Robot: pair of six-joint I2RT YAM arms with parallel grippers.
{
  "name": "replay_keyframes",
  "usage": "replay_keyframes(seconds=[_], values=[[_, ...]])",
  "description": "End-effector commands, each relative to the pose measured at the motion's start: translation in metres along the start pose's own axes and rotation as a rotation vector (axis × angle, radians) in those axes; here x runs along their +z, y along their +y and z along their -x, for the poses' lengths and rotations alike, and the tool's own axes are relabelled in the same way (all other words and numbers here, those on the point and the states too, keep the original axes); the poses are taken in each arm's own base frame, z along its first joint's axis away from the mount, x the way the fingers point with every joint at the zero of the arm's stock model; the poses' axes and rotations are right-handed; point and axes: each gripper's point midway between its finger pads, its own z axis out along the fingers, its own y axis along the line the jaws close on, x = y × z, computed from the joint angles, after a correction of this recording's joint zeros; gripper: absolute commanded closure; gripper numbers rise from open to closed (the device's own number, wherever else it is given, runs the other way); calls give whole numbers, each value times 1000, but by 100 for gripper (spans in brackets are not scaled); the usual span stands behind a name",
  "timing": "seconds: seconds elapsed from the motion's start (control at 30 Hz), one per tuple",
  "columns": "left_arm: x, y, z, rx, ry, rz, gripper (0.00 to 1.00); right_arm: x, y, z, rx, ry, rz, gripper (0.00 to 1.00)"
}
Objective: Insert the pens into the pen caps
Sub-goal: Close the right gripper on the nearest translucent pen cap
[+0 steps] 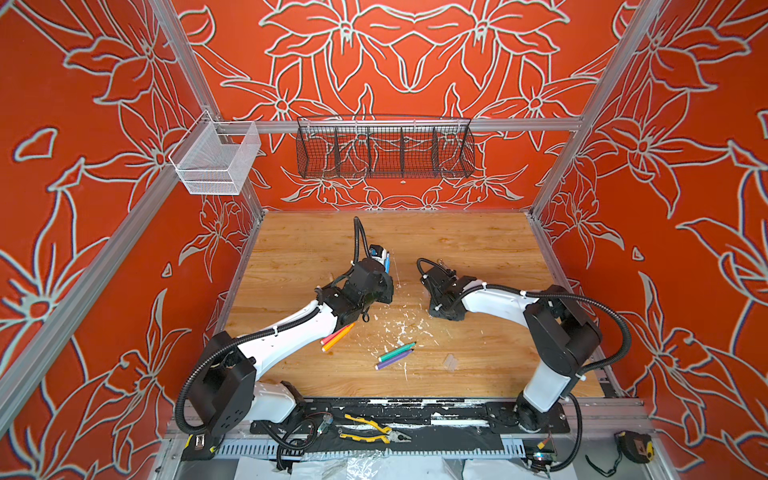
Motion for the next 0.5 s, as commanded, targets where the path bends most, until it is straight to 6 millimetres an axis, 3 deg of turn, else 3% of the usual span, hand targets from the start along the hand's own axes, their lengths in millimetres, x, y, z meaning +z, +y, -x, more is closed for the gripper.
replay_keyframes(seconds=[0.0, 0.2, 0.47], values=[[-4, -1, 5, -2, -14, -3, 100, 7, -21, -22, -26, 77, -58, 63], [-6, -1, 5, -1, -17, -5, 100, 8, -20, -20, -29, 80, -58, 70], [-6, -3, 5, -2, -12, -16, 100, 22, -24, -15, -32, 124, -79, 70]])
